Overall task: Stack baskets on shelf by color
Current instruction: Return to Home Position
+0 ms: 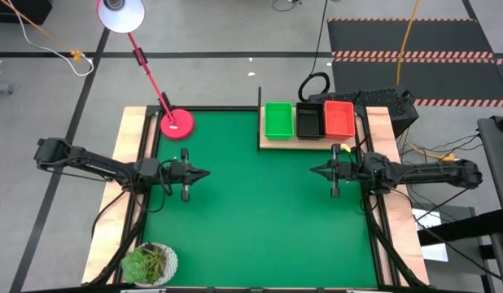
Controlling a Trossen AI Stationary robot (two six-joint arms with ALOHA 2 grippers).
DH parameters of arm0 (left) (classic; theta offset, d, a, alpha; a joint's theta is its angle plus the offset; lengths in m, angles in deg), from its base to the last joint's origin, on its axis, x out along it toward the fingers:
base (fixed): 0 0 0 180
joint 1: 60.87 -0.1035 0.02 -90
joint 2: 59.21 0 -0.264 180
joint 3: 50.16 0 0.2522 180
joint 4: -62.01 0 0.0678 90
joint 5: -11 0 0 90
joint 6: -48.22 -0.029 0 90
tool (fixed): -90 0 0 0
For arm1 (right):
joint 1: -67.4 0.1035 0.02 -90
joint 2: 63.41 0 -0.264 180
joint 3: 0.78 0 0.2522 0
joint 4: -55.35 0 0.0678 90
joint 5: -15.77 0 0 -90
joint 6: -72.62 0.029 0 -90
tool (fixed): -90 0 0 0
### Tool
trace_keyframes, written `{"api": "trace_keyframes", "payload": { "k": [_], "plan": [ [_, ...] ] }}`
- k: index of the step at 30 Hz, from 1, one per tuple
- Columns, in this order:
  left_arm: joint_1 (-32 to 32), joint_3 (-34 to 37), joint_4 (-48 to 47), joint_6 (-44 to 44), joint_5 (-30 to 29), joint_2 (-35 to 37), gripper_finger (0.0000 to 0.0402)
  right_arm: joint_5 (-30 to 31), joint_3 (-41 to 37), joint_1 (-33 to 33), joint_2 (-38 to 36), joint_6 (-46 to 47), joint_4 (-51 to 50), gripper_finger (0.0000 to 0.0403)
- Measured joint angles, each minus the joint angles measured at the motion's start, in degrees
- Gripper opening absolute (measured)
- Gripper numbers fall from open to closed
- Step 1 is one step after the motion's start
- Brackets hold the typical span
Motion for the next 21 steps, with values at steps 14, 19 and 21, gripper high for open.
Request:
{"api": "trace_keyframes", "payload": {
  "k": [14, 19, 21],
  "plan": [
    [0.00, -0.01, -1.67, 1.14, 0.01, 1.19, 0.0013, 0.11, -0.07, 0.00, -13.62, 0.00, -9.49, 0.0000],
    [0.24, -0.01, -1.49, 1.21, 0.01, 1.19, 0.0003, 0.37, -0.07, 0.00, -18.61, 0.20, -14.29, 0.0000],
    [0.61, -0.01, -1.49, 1.21, 0.01, 1.19, 0.0008, 0.99, -0.09, 0.00, -20.43, 0.22, -16.08, 0.0000]
  ]
}}
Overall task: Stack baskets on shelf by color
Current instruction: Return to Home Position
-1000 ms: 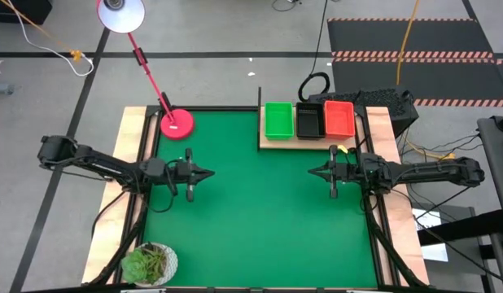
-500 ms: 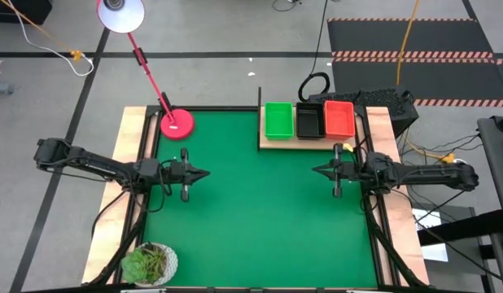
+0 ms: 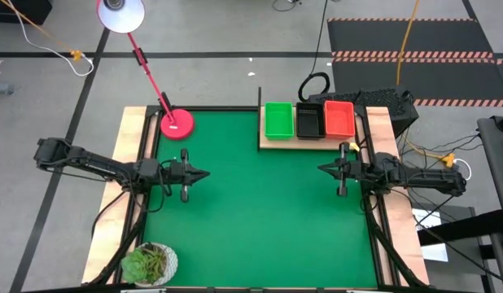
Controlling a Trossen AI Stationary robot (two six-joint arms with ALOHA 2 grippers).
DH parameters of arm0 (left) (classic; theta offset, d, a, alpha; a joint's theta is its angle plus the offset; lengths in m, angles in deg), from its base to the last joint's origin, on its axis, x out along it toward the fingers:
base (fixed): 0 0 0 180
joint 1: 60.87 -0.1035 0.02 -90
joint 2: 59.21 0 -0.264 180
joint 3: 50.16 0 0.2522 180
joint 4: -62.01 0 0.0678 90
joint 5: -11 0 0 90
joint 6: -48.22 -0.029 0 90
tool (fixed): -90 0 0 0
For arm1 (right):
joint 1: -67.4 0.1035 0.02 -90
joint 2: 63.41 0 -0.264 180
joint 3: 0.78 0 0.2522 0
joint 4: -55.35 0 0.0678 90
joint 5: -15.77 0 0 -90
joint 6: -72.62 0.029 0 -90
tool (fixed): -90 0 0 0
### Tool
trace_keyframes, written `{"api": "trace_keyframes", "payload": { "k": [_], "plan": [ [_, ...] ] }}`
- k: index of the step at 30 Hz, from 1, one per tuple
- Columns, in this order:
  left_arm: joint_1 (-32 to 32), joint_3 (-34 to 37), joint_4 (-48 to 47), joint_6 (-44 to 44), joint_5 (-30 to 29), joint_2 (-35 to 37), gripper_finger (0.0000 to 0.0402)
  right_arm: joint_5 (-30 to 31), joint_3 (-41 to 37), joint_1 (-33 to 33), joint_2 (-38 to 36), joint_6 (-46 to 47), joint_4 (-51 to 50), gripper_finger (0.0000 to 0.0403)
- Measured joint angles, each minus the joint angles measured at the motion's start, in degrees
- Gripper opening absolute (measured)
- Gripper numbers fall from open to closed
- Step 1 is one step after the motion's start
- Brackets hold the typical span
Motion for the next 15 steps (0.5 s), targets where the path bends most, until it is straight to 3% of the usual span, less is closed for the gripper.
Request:
{"api": "trace_keyframes", "payload": {
  "k": [4, 15],
  "plan": [
    [0.64, -0.01, 0.00, -0.09, -0.02, 0.00, 0.0007, 2.56, 0.00, -0.01, -1.50, -0.06, -2.38, 0.0000],
    [1.73, -0.04, -2.56, -3.69, -0.06, 2.63, 0.0009, 2.04, 0.00, -0.01, -1.30, 0.20, -4.57, 0.0000]
  ]
}}
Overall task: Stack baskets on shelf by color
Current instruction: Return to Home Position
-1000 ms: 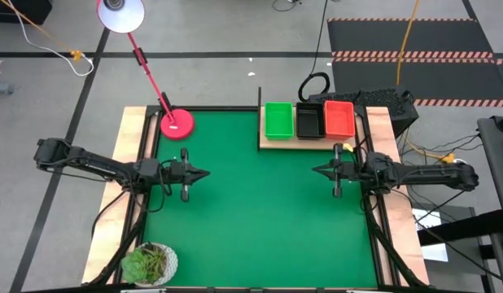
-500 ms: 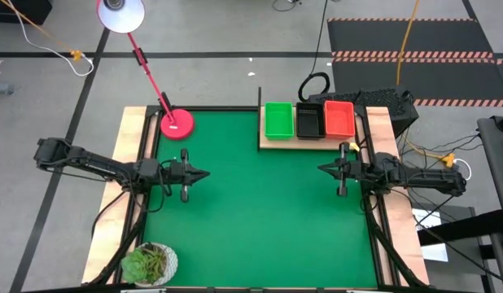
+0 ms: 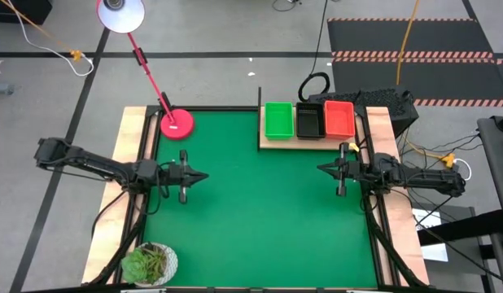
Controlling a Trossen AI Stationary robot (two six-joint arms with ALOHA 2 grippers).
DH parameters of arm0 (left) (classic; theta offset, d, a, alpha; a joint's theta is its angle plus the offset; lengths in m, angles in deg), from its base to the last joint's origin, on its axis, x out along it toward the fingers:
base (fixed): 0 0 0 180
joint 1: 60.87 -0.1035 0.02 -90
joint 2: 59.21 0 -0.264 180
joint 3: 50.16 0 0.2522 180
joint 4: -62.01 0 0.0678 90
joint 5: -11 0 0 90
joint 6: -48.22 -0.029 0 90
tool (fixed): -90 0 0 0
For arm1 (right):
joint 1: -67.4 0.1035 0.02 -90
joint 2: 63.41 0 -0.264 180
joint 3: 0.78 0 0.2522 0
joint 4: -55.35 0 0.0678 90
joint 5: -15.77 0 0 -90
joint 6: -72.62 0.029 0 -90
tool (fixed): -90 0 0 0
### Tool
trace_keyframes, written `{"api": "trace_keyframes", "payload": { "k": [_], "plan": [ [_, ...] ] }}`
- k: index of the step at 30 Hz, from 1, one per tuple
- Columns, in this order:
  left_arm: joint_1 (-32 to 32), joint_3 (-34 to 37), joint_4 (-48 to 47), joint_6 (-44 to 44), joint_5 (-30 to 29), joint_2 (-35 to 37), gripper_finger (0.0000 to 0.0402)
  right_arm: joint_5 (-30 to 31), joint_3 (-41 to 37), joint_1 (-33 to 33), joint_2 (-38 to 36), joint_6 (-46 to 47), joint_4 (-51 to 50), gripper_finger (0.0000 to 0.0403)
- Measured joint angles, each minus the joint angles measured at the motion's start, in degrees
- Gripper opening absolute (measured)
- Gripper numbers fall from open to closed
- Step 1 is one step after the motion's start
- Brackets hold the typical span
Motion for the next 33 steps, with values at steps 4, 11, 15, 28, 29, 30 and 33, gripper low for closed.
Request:
{"api": "trace_keyframes", "payload": {
  "k": [4, 11, 15, 28, 29, 30, 33],
  "plan": [
    [-0.04, 0.00, -3.73, -0.32, 0.00, 4.66, 0.0004, -0.07, 0.00, 0.00, 0.02, 0.14, -0.29, 0.0000],
    [-0.04, 0.00, -14.94, -0.62, 0.02, 15.58, 0.0011, -0.07, 0.00, 0.00, 0.02, -0.23, -0.43, 0.0000],
    [-0.04, 0.00, -20.74, -1.31, 0.07, 21.59, 0.0003, -0.07, 0.00, 0.00, 0.02, 0.20, -0.20, 0.0000],
    [-0.04, -0.02, -34.83, -2.08, 1.03, 36.49, 0.0010, -0.06, 0.00, 0.00, 0.02, -0.39, 0.13, 0.0000],
    [-0.04, -0.02, -35.85, -2.22, 1.05, 37.37, 0.0010, -0.05, 0.00, 0.00, 0.02, -0.39, 0.15, 0.0000],
    [-0.04, -0.02, -36.93, -2.34, 1.05, 38.24, 0.0007, -0.05, 0.00, 0.00, 0.04, -0.39, 0.15, 0.0000],
    [-0.06, -0.11, -38.55, -3.23, 2.08, 40.47, 0.0003, -0.04, 0.00, 0.00, 0.04, -0.39, 0.17, 0.0000]
  ]
}}
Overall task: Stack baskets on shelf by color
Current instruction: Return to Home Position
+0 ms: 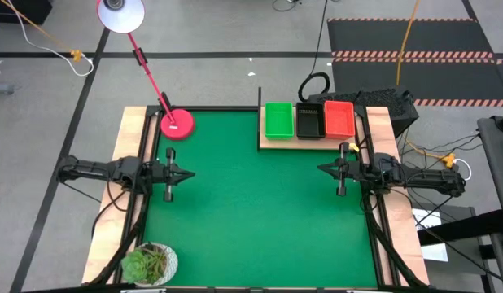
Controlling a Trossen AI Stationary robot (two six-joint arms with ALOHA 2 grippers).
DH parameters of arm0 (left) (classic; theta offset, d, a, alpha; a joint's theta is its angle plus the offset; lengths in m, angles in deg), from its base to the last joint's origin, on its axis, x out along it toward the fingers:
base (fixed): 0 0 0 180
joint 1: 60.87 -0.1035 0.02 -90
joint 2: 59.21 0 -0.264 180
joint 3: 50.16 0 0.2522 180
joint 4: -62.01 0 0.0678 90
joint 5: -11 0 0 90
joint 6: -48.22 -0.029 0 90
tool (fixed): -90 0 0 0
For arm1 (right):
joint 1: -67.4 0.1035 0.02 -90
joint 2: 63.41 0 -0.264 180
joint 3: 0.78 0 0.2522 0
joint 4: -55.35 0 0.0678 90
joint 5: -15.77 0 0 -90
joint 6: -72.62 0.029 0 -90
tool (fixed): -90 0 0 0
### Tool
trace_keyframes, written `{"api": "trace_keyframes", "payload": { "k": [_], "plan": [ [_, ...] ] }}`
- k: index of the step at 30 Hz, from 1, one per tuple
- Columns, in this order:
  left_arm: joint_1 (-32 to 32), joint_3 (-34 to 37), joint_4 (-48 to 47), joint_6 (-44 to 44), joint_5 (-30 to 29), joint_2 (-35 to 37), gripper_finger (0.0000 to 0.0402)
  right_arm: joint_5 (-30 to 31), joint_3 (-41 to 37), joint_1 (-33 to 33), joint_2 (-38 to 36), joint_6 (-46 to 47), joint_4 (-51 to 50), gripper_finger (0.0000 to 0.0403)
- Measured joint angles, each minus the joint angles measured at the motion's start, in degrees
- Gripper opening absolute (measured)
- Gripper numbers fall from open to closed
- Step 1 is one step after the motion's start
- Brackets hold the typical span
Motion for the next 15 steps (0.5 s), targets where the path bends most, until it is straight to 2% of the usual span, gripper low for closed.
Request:
{"api": "trace_keyframes", "payload": {
  "k": [15],
  "plan": [
    [-0.58, -0.02, -0.70, -3.42, 2.16, 1.13, 0.0008, 0.09, 0.00, 0.00, 0.00, -0.02, 0.02, 0.0000]
  ]
}}
